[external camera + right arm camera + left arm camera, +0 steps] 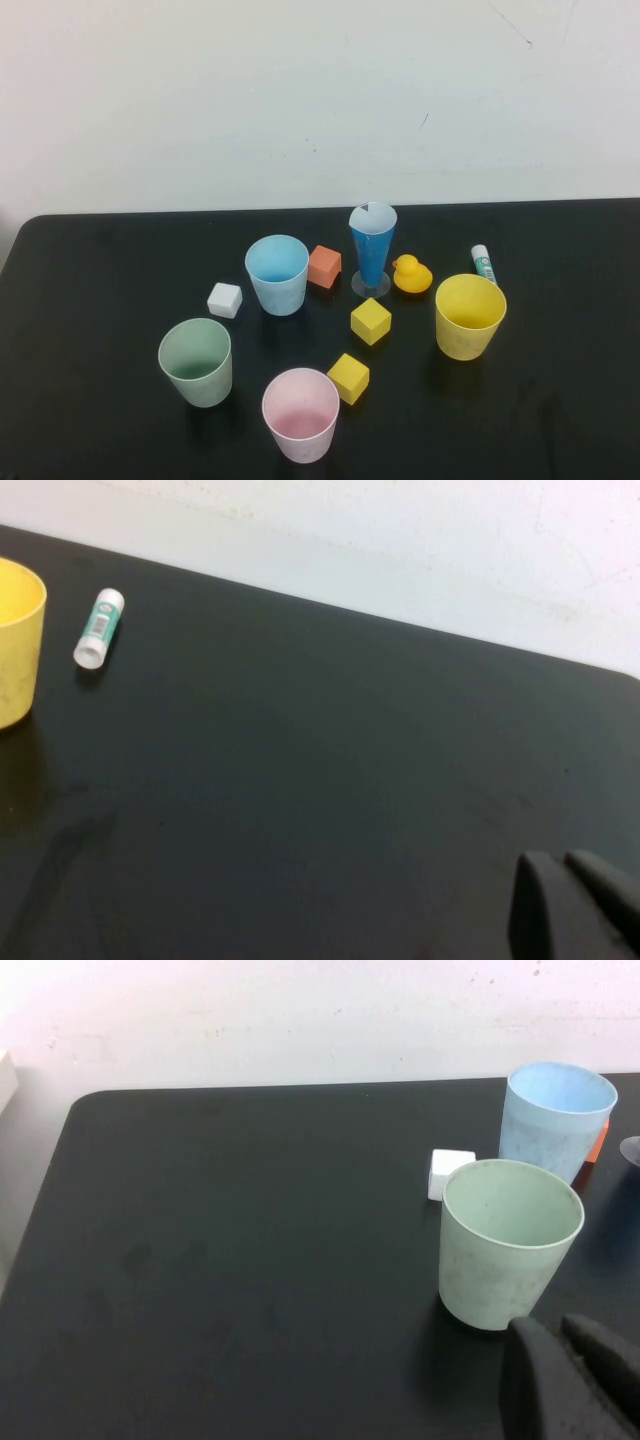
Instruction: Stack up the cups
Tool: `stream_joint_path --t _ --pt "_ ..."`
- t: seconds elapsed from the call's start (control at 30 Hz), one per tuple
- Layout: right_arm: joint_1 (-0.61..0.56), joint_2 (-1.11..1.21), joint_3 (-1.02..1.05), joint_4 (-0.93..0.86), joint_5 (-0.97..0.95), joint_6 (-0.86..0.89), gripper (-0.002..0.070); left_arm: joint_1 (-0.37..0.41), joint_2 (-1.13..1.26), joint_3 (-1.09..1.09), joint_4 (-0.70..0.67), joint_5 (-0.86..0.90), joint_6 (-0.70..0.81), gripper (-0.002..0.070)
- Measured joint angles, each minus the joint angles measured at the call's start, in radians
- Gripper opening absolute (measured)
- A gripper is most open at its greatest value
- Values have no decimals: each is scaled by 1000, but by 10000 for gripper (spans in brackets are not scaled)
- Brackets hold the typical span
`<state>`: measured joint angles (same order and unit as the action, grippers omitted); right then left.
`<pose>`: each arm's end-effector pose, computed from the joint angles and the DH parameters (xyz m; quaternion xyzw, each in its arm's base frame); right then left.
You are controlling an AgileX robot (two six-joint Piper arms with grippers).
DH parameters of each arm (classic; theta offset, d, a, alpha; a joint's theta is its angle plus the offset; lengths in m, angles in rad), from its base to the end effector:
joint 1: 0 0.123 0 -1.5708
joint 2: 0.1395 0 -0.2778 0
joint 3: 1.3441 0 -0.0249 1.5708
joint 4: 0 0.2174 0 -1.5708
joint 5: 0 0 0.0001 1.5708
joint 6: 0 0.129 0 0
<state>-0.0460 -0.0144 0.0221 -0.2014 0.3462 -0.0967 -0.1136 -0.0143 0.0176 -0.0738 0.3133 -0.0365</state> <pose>0.0630 -0.0117 0.1665 -0.0745 0.7892 -0.1273 0.5962 0.0638 -0.0102 0.1714 0.0098 0.7831 -0.0772 0.6171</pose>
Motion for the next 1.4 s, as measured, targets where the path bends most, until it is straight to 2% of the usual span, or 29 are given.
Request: stream_joint_path --t 1.4 --pt "0 0 0 0 0 0 -3 -3 0 0 32 0 -2 -2"
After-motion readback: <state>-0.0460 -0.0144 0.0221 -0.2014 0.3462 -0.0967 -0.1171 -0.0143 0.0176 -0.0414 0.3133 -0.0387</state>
